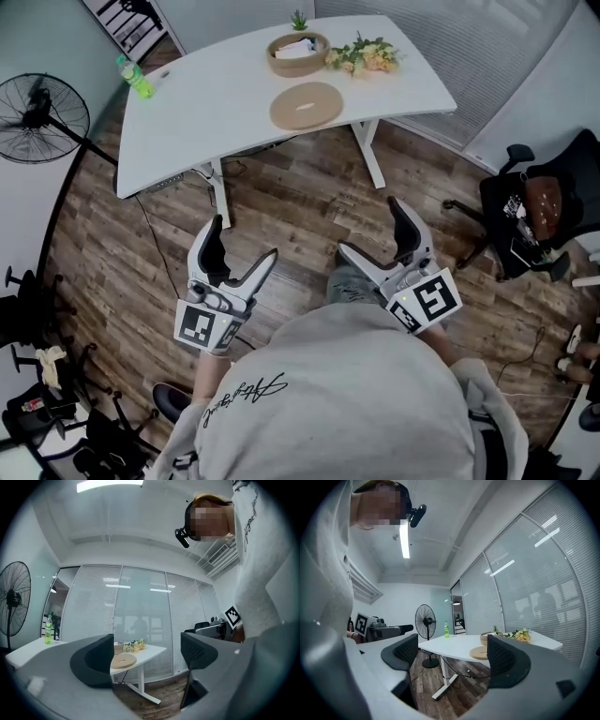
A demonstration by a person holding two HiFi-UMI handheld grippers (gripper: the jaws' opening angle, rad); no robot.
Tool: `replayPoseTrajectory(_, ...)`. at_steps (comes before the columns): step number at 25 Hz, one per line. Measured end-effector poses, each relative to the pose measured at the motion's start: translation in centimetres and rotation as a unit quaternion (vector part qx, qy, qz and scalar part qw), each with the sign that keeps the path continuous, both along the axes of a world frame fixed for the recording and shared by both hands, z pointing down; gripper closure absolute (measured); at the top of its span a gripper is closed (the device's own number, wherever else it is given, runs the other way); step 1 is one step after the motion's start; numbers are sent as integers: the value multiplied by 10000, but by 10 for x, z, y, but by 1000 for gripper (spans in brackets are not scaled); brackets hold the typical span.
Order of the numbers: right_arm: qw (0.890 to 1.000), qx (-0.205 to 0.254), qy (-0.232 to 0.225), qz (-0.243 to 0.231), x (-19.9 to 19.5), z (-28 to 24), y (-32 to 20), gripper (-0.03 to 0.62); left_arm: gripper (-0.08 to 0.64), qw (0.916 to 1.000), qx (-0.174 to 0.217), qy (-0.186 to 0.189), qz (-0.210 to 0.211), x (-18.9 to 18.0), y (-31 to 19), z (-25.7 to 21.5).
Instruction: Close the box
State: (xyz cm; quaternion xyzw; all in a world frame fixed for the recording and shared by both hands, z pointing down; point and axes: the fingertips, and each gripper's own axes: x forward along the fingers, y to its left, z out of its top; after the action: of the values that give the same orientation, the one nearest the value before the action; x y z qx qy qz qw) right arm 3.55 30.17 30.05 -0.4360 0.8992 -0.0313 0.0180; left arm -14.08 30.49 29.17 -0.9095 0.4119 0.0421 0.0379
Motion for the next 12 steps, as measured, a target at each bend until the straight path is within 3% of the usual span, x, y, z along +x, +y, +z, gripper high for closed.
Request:
replayPoseTrajectory(5,9999,-35,77,-90,12,6,-50,147,130,9997,-16,-77,-210,2,-47,4)
replayPoseTrajectory(12,9997,20,136,-210,38,-2,-122,147,129,9996,4,187,-218,31,-119,-6)
